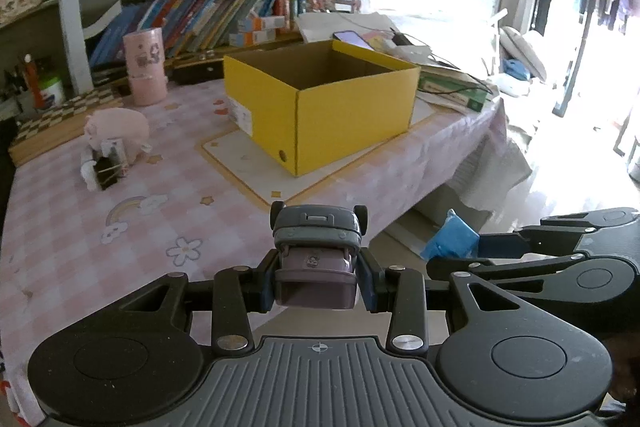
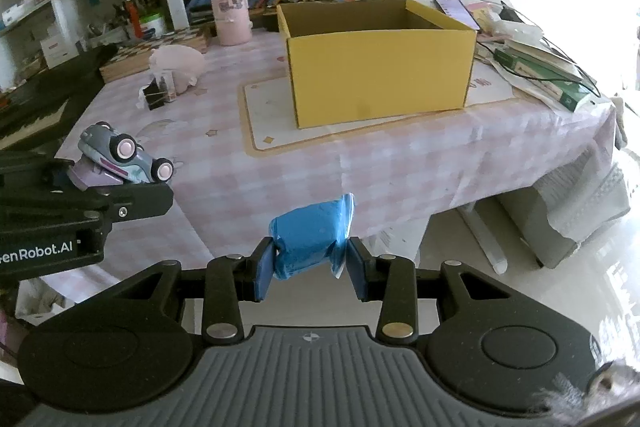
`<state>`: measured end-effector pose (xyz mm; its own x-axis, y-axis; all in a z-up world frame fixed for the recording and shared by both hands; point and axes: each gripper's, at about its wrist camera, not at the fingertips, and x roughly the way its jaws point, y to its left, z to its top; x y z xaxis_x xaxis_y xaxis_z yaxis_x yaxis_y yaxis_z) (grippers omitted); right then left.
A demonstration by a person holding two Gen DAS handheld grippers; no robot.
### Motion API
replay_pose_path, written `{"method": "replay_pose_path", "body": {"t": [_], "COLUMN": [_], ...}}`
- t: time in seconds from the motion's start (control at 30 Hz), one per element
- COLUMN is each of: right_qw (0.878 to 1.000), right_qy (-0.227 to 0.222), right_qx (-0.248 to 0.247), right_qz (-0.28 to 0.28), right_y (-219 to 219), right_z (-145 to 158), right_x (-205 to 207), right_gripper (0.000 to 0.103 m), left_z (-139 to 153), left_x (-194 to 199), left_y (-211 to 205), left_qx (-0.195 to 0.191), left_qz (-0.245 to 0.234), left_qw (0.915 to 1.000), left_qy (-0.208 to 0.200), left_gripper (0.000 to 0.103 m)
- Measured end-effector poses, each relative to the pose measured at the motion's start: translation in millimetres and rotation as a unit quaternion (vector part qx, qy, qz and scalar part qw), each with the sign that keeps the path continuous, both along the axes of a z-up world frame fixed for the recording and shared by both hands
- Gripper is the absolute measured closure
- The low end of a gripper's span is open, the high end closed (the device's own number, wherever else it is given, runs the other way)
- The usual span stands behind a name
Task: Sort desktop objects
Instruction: 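Lift and carry the sponge and gadget in both grippers toward the yellow box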
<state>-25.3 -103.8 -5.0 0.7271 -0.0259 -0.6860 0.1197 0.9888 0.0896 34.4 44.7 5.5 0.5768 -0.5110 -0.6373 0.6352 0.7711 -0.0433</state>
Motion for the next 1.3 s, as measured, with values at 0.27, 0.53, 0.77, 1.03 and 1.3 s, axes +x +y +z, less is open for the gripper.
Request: {"method": "replay_pose_path", "body": {"t": [0.27,0.53,0.77,1.03,1.3], "right_qw": [1.0,1.0,0.999,1.0,1.0], "right_qy": [0.006,0.009,0.011,0.019,0.023], "right_qx": [0.001,-0.001,0.006,0.008,0.0], "right_qz": [-0.014,-0.018,-0.029,-0.012,-0.008], "right_y": [-5,-8,-17,-22,-33], "right_z": [-1,-2,-6,-9,-6], "right_x": [-4,-3,2,24,40], "right_gripper": [0.067,0.067,0.067,0.067,0.067], "left_z": [-2,-4,-6,-7,-5], "left_x": [-2,0,5,15,32], "left_y": [-7,-14,-24,-32,-48], "left_qx": [0.002,0.002,0.012,0.021,0.018], "left_qz": [-0.02,-0.029,-0.044,-0.043,-0.05], "left_qw": [0.9998,0.9996,0.9989,0.9988,0.9986], "left_qy": [0.002,0.005,-0.003,-0.007,-0.005], "left_gripper": [0.065,0.065,0.065,0.065,0.065]}}
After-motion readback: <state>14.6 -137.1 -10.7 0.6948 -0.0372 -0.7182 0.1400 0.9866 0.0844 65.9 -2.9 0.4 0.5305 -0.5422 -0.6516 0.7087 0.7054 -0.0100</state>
